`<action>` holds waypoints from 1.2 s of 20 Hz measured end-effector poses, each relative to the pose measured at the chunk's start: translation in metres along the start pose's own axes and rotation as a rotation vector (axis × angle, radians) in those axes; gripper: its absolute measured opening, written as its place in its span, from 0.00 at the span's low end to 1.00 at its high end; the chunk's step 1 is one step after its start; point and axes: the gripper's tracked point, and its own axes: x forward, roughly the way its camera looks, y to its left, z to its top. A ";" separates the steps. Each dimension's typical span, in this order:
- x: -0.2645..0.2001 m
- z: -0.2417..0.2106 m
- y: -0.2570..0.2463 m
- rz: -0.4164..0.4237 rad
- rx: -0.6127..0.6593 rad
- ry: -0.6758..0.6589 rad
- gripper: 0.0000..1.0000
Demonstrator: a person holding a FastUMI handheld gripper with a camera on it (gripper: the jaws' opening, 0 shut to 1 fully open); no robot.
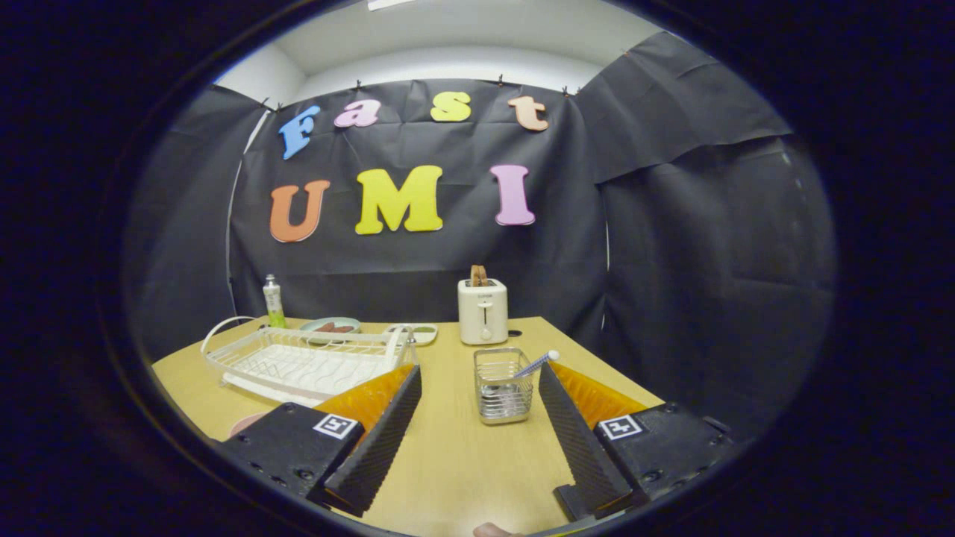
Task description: Take the plate from the dish rack, then take the spoon from the basket and place it into the plate.
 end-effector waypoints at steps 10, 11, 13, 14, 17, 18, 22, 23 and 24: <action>0.075 -0.039 -0.036 -0.013 -0.015 0.157 1.00; 0.084 -0.034 -0.039 -0.020 0.000 0.144 1.00; 0.097 -0.022 -0.038 -0.005 0.041 0.119 1.00; 0.104 -0.022 -0.040 -0.016 0.042 0.121 1.00; 0.118 -0.004 -0.046 -0.062 0.023 0.085 0.89; 0.123 -0.001 -0.044 -0.069 0.020 0.072 0.86; 0.140 -0.002 -0.032 -0.041 0.050 0.095 0.58; 0.145 -0.006 -0.026 -0.020 0.055 0.119 0.49; 0.145 -0.004 -0.025 -0.018 0.059 0.114 0.40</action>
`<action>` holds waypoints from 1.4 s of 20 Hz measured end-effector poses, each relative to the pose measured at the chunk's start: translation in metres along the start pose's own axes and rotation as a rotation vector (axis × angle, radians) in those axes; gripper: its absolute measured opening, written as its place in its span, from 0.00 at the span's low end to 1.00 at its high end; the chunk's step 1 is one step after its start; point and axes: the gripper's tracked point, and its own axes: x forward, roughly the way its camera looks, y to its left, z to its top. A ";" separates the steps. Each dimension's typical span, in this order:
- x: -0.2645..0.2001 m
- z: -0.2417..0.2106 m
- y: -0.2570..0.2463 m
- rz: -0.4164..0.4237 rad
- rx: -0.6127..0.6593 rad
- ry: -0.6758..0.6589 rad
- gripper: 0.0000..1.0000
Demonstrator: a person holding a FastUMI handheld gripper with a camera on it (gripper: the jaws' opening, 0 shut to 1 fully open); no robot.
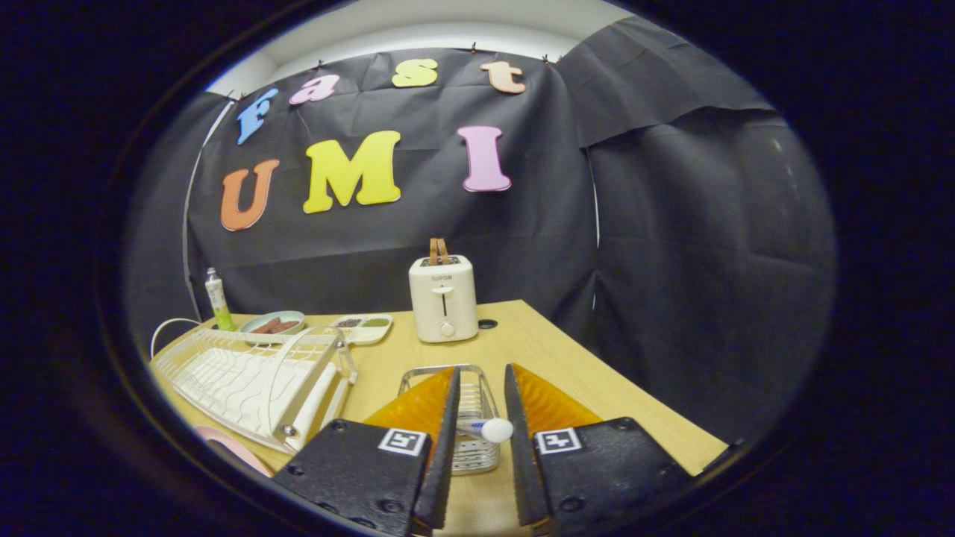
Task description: Take the plate from the dish rack, then take the spoon from the basket and place it into the plate.
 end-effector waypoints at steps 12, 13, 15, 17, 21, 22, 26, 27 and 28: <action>-0.005 0.048 0.024 -0.025 -0.141 -0.095 0.23; -0.007 0.056 0.023 -0.031 -0.140 -0.106 0.23; -0.009 0.070 0.028 -0.031 -0.138 -0.127 0.23; -0.010 0.085 0.034 -0.027 -0.139 -0.144 0.23; -0.022 0.110 0.045 -0.026 -0.137 -0.175 0.23; -0.032 0.119 0.049 -0.023 -0.132 -0.197 0.22; -0.071 0.151 0.070 0.009 -0.133 -0.260 0.22; -0.083 0.154 0.078 0.024 -0.135 -0.267 0.22; -0.095 0.156 0.087 0.038 -0.137 -0.275 0.22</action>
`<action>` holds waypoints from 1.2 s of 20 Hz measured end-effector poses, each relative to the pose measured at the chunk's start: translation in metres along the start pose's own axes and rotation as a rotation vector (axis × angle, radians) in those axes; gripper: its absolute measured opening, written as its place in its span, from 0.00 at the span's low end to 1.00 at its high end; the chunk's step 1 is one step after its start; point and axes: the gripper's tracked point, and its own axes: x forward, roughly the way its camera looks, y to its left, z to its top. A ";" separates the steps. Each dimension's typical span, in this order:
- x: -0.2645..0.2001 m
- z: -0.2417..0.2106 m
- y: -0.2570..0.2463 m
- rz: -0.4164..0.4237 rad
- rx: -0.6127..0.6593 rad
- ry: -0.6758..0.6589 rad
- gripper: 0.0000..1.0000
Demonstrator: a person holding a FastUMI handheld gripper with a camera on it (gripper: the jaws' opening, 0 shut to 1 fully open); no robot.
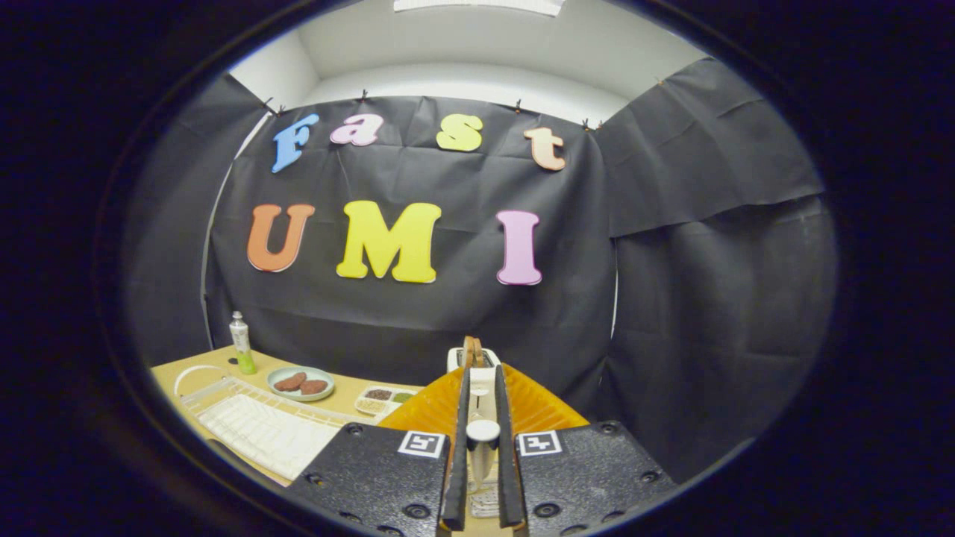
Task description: Take the plate from the dish rack, then take the spoon from the basket and place it into the plate.
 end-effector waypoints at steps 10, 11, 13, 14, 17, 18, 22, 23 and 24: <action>-0.114 -0.031 0.149 0.240 0.016 0.030 0.22; -0.122 -0.042 0.164 0.262 0.007 0.042 0.22; -0.133 -0.060 0.187 0.276 -0.010 0.056 0.22; -0.137 -0.070 0.196 0.278 -0.017 0.067 0.22; -0.146 -0.097 0.220 0.309 0.003 0.121 0.22; -0.147 -0.105 0.225 0.317 0.016 0.143 0.22; -0.145 -0.130 0.236 0.334 0.081 0.234 0.22; -0.141 -0.134 0.234 0.327 0.096 0.255 0.22; -0.138 -0.137 0.231 0.313 0.101 0.268 0.22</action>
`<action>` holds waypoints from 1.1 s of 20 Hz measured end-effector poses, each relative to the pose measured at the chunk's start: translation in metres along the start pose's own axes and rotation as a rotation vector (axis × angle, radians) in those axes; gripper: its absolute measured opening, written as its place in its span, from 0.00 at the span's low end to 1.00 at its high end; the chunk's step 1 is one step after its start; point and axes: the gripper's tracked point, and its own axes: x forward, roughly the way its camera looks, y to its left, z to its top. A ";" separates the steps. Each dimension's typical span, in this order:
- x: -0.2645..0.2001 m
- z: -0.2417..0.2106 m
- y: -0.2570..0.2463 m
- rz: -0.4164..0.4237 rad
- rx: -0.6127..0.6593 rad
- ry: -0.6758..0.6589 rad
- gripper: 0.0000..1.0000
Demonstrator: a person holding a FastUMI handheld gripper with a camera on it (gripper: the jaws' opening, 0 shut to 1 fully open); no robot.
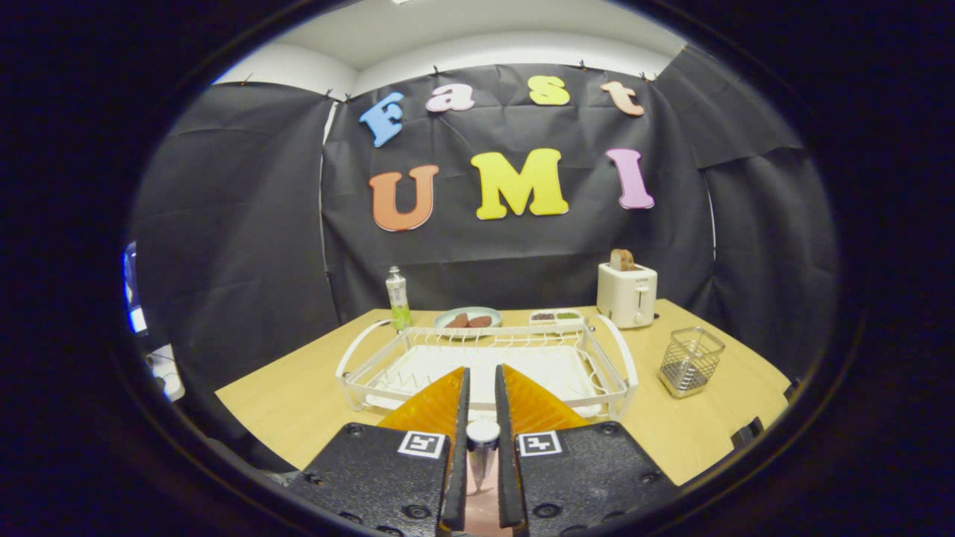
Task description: Take the plate from the dish rack, then take the spoon from the basket and place it into the plate.
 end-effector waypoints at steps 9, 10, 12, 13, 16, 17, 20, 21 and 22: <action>0.008 -0.006 -0.011 -0.037 -0.040 0.060 0.24; 0.010 -0.008 -0.013 -0.048 -0.053 0.074 0.25; 0.005 -0.005 -0.020 -0.083 -0.077 0.090 0.34; 0.001 -0.002 -0.021 -0.089 -0.089 0.088 0.46; -0.015 0.019 -0.033 -0.135 -0.133 0.014 0.77; -0.020 0.027 -0.037 -0.154 -0.149 -0.022 0.87; -0.041 0.052 -0.051 -0.212 -0.200 -0.130 1.00; -0.049 0.060 -0.056 -0.232 -0.211 -0.162 1.00; -0.058 0.067 -0.060 -0.249 -0.217 -0.191 1.00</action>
